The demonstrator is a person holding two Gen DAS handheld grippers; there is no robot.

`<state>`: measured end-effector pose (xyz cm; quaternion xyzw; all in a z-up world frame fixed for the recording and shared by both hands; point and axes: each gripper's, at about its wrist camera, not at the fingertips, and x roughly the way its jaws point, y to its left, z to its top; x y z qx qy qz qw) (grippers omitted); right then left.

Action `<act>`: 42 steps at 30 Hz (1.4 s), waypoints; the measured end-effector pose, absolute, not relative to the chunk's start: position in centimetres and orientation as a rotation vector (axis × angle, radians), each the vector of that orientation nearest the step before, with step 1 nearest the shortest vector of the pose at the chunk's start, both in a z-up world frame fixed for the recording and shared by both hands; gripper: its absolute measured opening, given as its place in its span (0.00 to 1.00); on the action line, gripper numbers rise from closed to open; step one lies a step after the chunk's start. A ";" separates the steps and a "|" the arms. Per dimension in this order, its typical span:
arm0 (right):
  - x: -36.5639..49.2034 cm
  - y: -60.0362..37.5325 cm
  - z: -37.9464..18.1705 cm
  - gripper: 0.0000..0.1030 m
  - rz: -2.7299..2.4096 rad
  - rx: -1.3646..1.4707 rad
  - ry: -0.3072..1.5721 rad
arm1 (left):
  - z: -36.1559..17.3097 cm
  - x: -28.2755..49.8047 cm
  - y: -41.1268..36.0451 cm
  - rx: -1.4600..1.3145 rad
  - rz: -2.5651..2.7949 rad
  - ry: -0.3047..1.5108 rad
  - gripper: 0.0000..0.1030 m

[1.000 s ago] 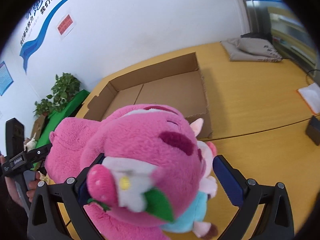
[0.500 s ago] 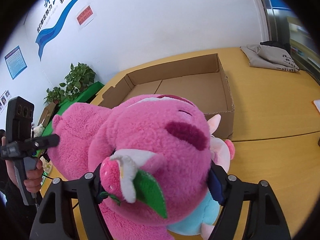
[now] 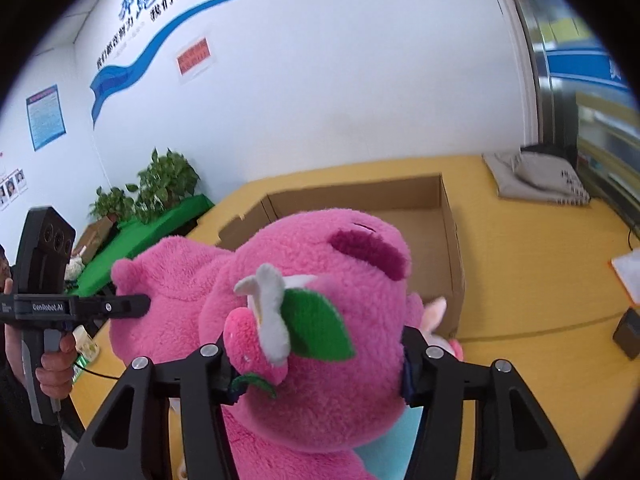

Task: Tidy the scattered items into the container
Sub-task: 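Close both grippers on the pink bear and lift it, then lower the pink bear into the box and open both grippers, then withdraw both grippers from the box toward the plush toys beside it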

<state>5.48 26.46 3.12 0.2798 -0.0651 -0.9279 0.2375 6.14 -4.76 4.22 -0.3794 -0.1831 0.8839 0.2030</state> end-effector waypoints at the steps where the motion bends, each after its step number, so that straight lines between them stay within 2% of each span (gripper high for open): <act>1: 5.2 26.5 4.1 0.53 -2.545 0.737 -0.186 | 5.3 5.9 -4.9 -1.023 2.483 -0.499 0.47; 6: 1.0 25.3 9.3 0.53 -2.571 0.594 -0.181 | 11.6 -0.4 -5.3 -0.870 2.563 -0.362 0.47; 11: -8.9 24.2 9.0 0.54 -2.627 0.585 -0.186 | 13.2 -12.6 -6.0 -0.860 2.545 -0.350 0.47; 15: -16.9 23.3 8.6 0.56 -2.673 0.578 -0.190 | 9.7 -21.2 -6.8 -0.945 2.524 -0.400 0.47; 17: -20.9 22.8 8.5 0.57 -2.696 0.575 -0.192 | 5.2 -25.8 -7.0 -1.083 2.507 -0.448 0.48; 20: -27.8 22.0 0.9 0.60 -2.670 0.920 -0.250 | -2.9 -30.8 -7.4 -1.358 2.437 -0.527 0.45; 21: -29.8 21.5 -2.3 0.61 -2.659 1.077 -0.231 | -5.6 -32.0 -7.4 -1.454 2.403 -0.541 0.47; 22: -30.8 20.9 -4.5 0.66 -2.654 1.194 -0.189 | -6.8 -32.4 -7.4 -1.483 2.391 -0.554 0.54; 24: -31.0 20.5 -6.9 0.69 -2.731 1.286 -0.069 | -7.8 -32.5 -7.6 -1.486 2.384 -0.580 0.56; 29: -28.2 22.9 -3.0 0.74 -2.733 1.159 -0.166 | -3.0 -30.0 -8.2 -1.408 2.529 -0.493 0.63; 30: -27.2 23.5 -1.8 0.77 -2.752 1.126 -0.192 | -1.5 -28.8 -8.3 -1.373 2.568 -0.465 0.70; 31: -25.7 24.1 -0.8 0.78 -2.757 1.102 -0.212 | -0.1 -26.7 -8.4 -1.319 2.606 -0.443 0.82; 33: -22.7 25.3 1.3 0.79 -2.763 1.057 -0.249 | 2.8 -22.2 -8.8 -1.193 2.678 -0.403 0.96; 34: -21.0 25.8 2.1 0.81 -2.760 1.036 -0.255 | 4.2 -19.6 -8.6 -1.132 2.711 -0.374 1.00; 38: -14.9 27.0 3.7 0.83 -2.758 1.001 -0.183 | 7.5 -9.4 -7.0 -0.993 2.839 -0.199 1.00; 42: -9.7 26.7 2.2 0.83 -2.767 1.043 -0.157 | 6.2 -1.5 -6.2 -0.988 2.877 -0.145 1.00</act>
